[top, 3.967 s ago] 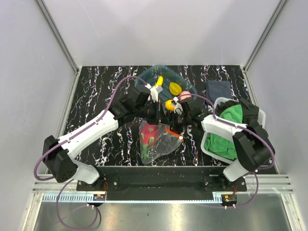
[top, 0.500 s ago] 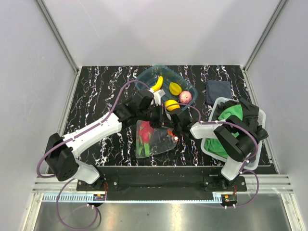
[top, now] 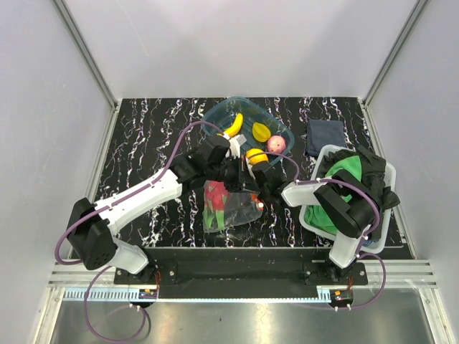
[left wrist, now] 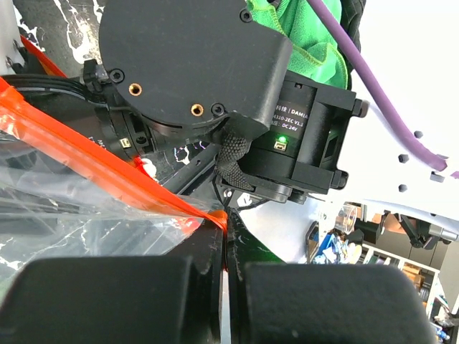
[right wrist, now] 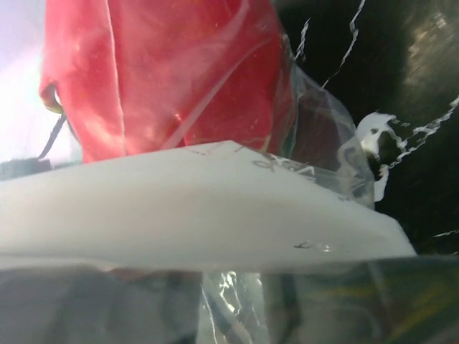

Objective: Open the zip-top bag and remove the fake food

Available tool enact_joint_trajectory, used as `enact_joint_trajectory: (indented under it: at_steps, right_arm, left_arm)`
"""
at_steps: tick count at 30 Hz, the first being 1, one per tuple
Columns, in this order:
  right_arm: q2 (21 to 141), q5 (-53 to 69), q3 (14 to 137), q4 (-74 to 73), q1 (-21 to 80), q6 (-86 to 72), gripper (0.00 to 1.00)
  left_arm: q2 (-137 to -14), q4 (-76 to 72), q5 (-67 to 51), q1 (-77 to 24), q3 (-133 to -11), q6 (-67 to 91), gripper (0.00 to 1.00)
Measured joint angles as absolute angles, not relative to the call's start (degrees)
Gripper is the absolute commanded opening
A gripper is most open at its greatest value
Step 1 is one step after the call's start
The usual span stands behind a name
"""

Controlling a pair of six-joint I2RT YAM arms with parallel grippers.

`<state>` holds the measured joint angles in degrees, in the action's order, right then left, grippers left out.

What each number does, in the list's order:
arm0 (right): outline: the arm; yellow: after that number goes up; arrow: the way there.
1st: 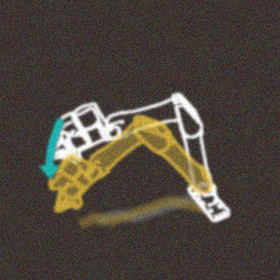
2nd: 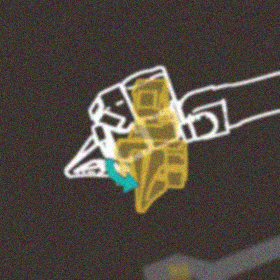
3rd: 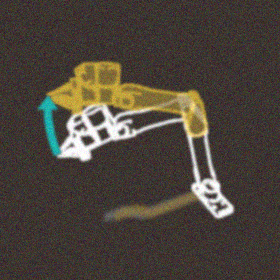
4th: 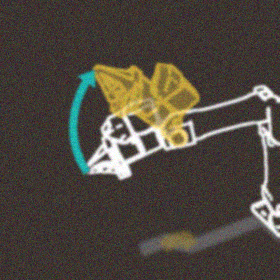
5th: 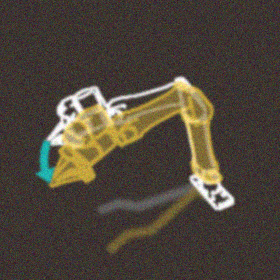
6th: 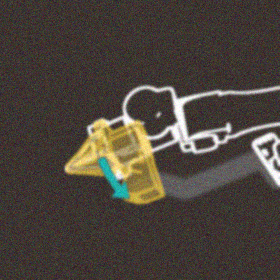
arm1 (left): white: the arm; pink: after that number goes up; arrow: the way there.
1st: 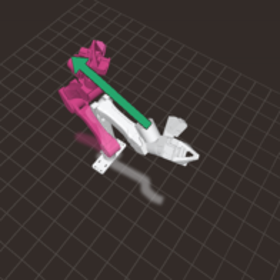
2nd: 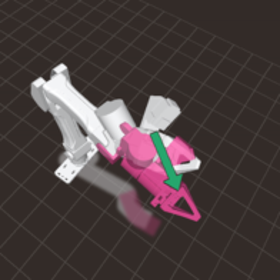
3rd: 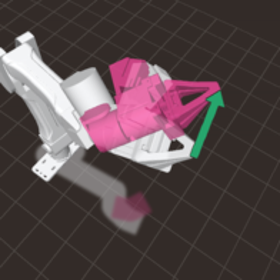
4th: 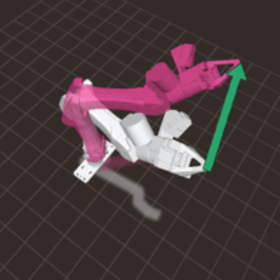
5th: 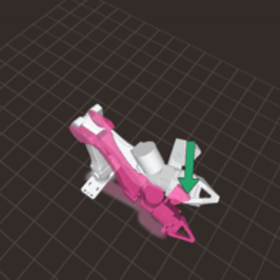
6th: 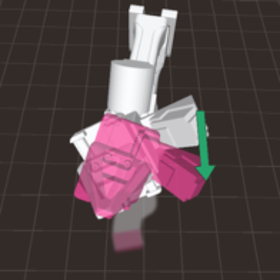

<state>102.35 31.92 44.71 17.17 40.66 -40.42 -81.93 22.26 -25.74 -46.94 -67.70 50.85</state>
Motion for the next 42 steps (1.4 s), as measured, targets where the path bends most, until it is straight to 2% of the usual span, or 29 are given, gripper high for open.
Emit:
enact_joint_trajectory:
  at_steps: [5,13,14,24,36,42]
  right_arm:
    - [103.09,30.48,44.64,18.37,40.66,-40.8,0.15]
    - [102.98,30.0,44.71,16.19,40.1,-38.15,0.04]
    - [102.54,29.85,44.71,15.42,40.01,-37.5,0.0]
    - [98.39,27.94,44.73,7.4,38.81,-31.99,0.0]
    - [86.94,28.21,49.12,-9.67,38.59,-25.26,0.0]
    - [82.37,29.89,51.29,-13.67,38.57,-25.5,0.0]
  left_arm:
    - [-81.91,21.47,-25.82,-46.96,-67.16,51.09,0.0]
    - [-81.87,20.91,-25.91,-47.03,-67.02,51.07,0.0]
    - [-81.87,20.88,-25.96,-47.03,-67.02,51.07,0.0]
    - [-81.71,20.78,-26.55,-47.24,-67.02,50.83,0.0]
    - [-76.14,21.8,-25.06,-45.08,-65.39,48.73,0.0]
    - [-73.69,23.55,-24.67,-42.63,-63.94,47.81,0.0]
